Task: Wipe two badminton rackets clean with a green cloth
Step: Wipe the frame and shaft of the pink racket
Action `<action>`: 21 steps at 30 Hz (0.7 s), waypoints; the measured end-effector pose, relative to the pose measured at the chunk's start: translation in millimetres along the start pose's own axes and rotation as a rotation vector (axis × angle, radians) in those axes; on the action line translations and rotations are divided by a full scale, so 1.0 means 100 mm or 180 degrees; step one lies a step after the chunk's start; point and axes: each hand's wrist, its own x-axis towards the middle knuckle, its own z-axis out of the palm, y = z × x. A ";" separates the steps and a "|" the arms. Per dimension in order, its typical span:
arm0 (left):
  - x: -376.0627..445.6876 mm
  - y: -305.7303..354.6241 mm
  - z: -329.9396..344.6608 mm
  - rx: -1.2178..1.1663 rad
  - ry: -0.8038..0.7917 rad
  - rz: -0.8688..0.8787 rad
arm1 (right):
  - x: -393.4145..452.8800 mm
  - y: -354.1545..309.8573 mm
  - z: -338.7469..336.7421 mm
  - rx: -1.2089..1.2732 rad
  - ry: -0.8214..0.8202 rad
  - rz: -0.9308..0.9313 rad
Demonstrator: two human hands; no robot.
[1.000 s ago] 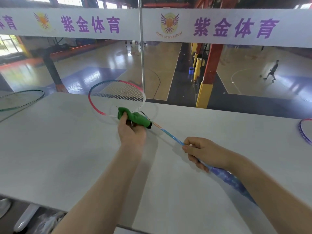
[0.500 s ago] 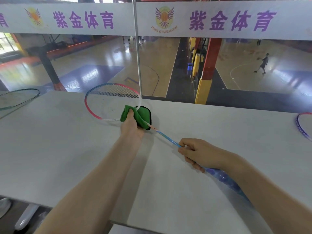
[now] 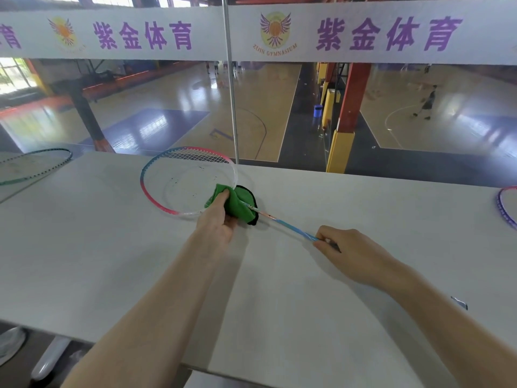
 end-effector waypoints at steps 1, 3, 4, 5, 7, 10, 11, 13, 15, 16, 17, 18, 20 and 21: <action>-0.01 0.01 0.00 0.0004 -0.0016 -0.0005 | 0.00 0.01 0.00 -0.0019 0.0030 -0.0001; -0.04 0.01 0.00 -0.0044 -0.0040 -0.0019 | 0.00 0.02 -0.03 -0.0060 0.0075 0.0005; -0.06 0.01 0.00 -0.0111 -0.0041 -0.0032 | 0.00 0.03 -0.05 -0.0051 0.0086 0.0008; -0.07 0.01 0.01 -0.0226 -0.0028 -0.0058 | 0.00 0.04 -0.06 -0.0014 0.0096 0.0012; -0.11 0.02 0.02 -0.0568 0.0016 -0.0098 | 0.02 0.06 -0.08 0.0104 0.0122 0.0021; -0.13 0.03 0.01 -0.0829 0.0078 -0.0077 | 0.05 0.11 -0.08 0.0285 0.0038 0.0016; -0.13 0.02 0.00 -0.0860 0.0093 -0.0098 | 0.06 0.13 -0.09 0.0335 -0.0001 0.0004; -0.13 0.01 -0.02 -0.0880 0.0134 -0.0132 | 0.08 0.17 -0.09 0.0398 -0.0039 -0.0003; -0.15 0.01 -0.03 -0.0869 0.0138 -0.0115 | 0.09 0.19 -0.10 0.0420 -0.0055 0.0000; -0.16 0.02 -0.03 -0.0878 0.0141 -0.0101 | 0.10 0.20 -0.10 0.0428 -0.0063 0.0000; -0.17 0.02 -0.03 -0.0877 0.0152 -0.0103 | 0.11 0.21 -0.10 0.0433 -0.0071 0.0000; -0.19 0.03 -0.03 -0.0862 0.0159 -0.0118 | 0.11 0.22 -0.10 0.0438 -0.0078 -0.0001; -0.22 0.06 -0.04 -0.0818 0.0151 -0.0151 | 0.14 0.24 -0.11 0.0426 -0.0085 -0.0008; -0.22 0.07 -0.05 -0.0811 0.0143 -0.0174 | 0.15 0.25 -0.11 0.0410 -0.0084 -0.0012</action>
